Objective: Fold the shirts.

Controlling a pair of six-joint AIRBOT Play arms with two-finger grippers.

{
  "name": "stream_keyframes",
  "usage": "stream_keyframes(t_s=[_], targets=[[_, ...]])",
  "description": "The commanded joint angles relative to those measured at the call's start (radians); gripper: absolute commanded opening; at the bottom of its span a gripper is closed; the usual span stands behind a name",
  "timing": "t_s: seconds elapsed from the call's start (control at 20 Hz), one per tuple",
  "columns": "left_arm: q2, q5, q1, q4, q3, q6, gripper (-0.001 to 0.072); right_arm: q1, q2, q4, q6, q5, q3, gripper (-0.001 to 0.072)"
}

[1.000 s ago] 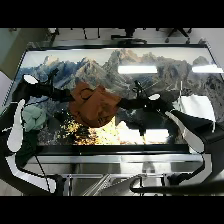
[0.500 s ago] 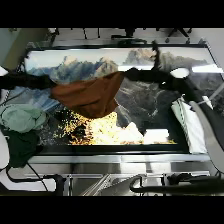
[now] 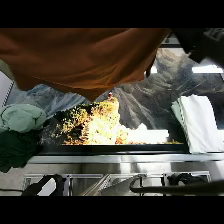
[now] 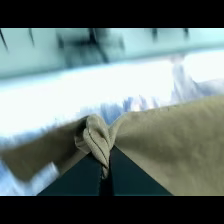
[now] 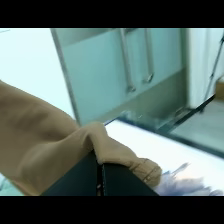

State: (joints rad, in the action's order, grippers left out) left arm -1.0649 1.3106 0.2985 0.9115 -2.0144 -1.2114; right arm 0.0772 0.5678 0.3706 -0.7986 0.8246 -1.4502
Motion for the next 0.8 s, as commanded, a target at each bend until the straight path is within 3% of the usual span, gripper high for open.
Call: stream_keyframes(t_s=[0.0,0.15,0.3,0.55,0.75], targets=[[0.116,-0.135,-0.001,0.003,0.014,0.014,0.0013,-0.003,-0.081,0.111,0.002,-0.049,-0.001,0.0024],[0.129,-0.166,-0.001,0.0,0.146,0.035,0.0013,-0.003,0.002,0.138,-0.002,-0.004,-0.001,0.0024],[0.027,-0.163,-0.001,-0.105,0.267,0.107,0.0013,-0.003,0.156,0.244,-0.098,0.061,0.002,0.0024],[-0.334,-0.309,-0.138,-0.117,0.344,0.187,0.0013,-0.001,0.454,0.491,-0.288,0.069,0.032,0.0024],[-0.713,-0.297,-0.249,-0.118,0.155,0.169,0.0021,-0.001,0.651,0.557,-0.362,0.063,0.074,0.0024]])
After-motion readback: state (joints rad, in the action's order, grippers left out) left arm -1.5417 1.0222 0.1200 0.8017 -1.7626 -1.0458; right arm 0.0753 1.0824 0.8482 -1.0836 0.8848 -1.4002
